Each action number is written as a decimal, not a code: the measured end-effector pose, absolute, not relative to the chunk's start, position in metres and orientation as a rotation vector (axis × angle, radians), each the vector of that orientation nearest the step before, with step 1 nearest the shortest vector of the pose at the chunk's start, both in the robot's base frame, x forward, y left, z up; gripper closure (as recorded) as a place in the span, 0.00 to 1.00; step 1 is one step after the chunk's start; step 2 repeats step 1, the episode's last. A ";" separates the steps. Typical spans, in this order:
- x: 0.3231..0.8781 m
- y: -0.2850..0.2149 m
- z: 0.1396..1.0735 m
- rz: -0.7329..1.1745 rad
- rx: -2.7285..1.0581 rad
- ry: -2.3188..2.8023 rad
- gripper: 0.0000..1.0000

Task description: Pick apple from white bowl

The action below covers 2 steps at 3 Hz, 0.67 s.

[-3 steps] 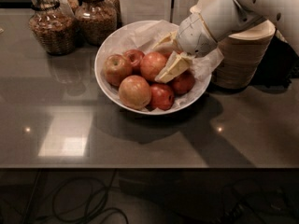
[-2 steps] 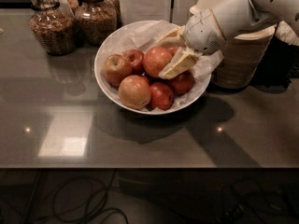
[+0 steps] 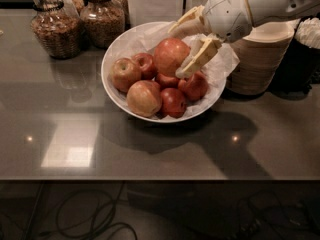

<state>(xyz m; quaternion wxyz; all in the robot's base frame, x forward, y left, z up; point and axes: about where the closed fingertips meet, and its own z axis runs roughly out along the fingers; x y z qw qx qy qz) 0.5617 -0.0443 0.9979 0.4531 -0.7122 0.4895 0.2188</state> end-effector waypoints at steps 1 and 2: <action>0.562 -0.044 0.998 0.540 -1.758 1.209 1.00; 0.562 -0.044 0.998 0.540 -1.758 1.209 1.00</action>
Offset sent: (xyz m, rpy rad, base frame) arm 0.0000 0.0000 0.0000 0.0000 0.0000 0.0000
